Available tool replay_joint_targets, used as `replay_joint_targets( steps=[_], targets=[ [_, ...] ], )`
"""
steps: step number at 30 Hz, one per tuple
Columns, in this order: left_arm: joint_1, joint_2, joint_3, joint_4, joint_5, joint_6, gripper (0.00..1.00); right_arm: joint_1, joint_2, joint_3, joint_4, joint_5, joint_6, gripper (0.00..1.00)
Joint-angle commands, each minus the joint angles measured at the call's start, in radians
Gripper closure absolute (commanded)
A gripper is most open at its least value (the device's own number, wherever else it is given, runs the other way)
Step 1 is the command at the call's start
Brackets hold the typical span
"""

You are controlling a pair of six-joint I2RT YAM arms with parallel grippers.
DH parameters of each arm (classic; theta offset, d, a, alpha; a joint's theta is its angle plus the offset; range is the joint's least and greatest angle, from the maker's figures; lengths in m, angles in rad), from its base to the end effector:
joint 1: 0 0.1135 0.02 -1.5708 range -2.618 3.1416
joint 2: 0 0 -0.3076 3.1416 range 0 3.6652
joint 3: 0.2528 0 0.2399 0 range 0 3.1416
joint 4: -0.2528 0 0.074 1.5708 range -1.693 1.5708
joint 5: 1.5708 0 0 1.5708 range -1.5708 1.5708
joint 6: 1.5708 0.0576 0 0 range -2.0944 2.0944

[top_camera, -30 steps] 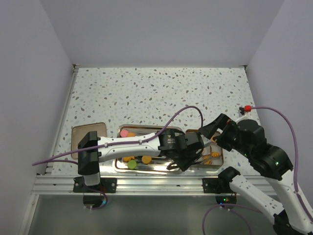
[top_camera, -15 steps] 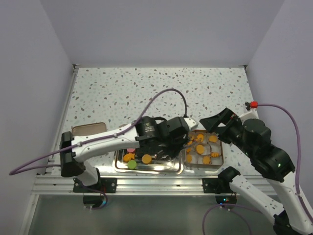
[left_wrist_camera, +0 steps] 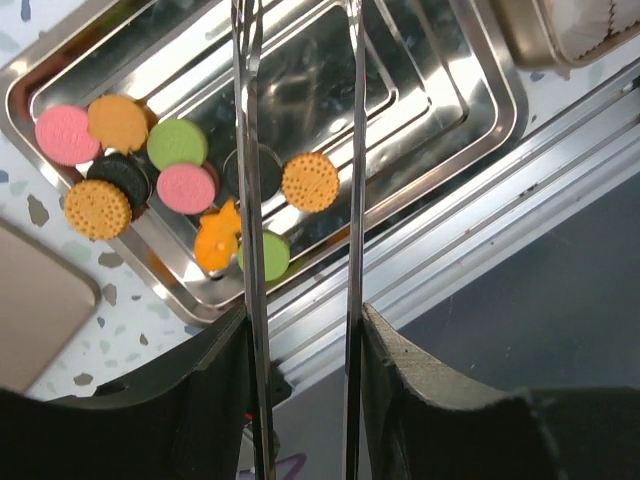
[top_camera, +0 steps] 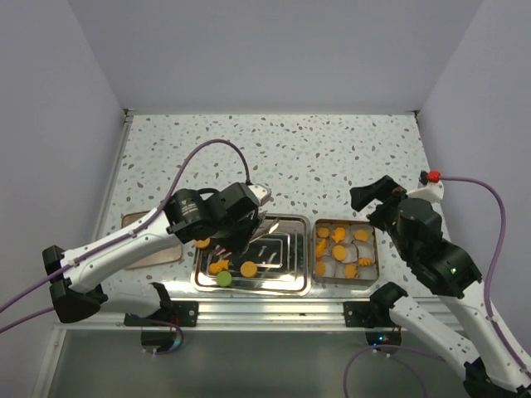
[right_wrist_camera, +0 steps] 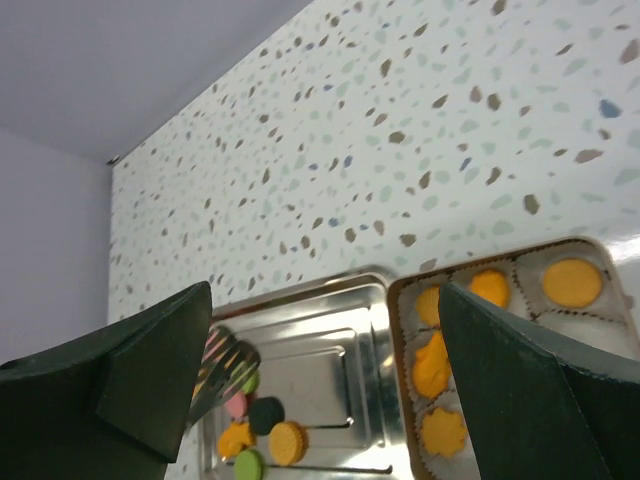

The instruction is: Pack the cookies

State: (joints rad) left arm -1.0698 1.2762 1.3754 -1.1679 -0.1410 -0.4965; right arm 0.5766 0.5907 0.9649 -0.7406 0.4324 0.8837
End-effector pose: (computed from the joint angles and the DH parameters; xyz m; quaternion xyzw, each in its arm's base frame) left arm 0.1123 -0.1881 0.3757 0.2564 0.9318 -0.1265 0.2238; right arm 0.0775 0.0216 0.3803 0.2432 0.7768 0.2373 0.5301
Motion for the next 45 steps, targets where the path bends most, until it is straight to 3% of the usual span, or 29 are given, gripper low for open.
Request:
replay_joint_targets(
  steps=[1,5,10,15,24,36,45],
  targets=[
    [0.013,-0.066,-0.007,-0.079,0.047,-0.001,0.52,0.0,0.018,-0.014,0.017,0.272,-0.038,0.01],
    [0.014,-0.081,-0.003,-0.125,0.095,0.006,0.53,-0.001,0.037,-0.031,0.027,0.388,-0.051,0.01],
    [0.014,-0.107,0.005,-0.15,0.19,0.007,0.54,-0.003,0.118,-0.026,0.001,0.384,-0.011,0.01],
    [0.014,-0.201,-0.099,-0.15,0.264,-0.036,0.54,-0.003,0.173,-0.054,0.046,0.359,0.037,0.01],
    [0.014,-0.282,-0.274,-0.148,0.245,-0.01,0.53,-0.003,0.196,-0.095,0.106,0.324,0.069,0.01],
    [0.014,-0.347,-0.424,-0.134,0.242,0.01,0.49,-0.001,0.005,-0.181,0.096,0.253,0.081,0.01],
    [0.014,-0.318,-0.473,-0.044,0.219,-0.007,0.46,-0.001,-0.163,-0.147,-0.063,0.273,0.127,0.01]
  ],
)
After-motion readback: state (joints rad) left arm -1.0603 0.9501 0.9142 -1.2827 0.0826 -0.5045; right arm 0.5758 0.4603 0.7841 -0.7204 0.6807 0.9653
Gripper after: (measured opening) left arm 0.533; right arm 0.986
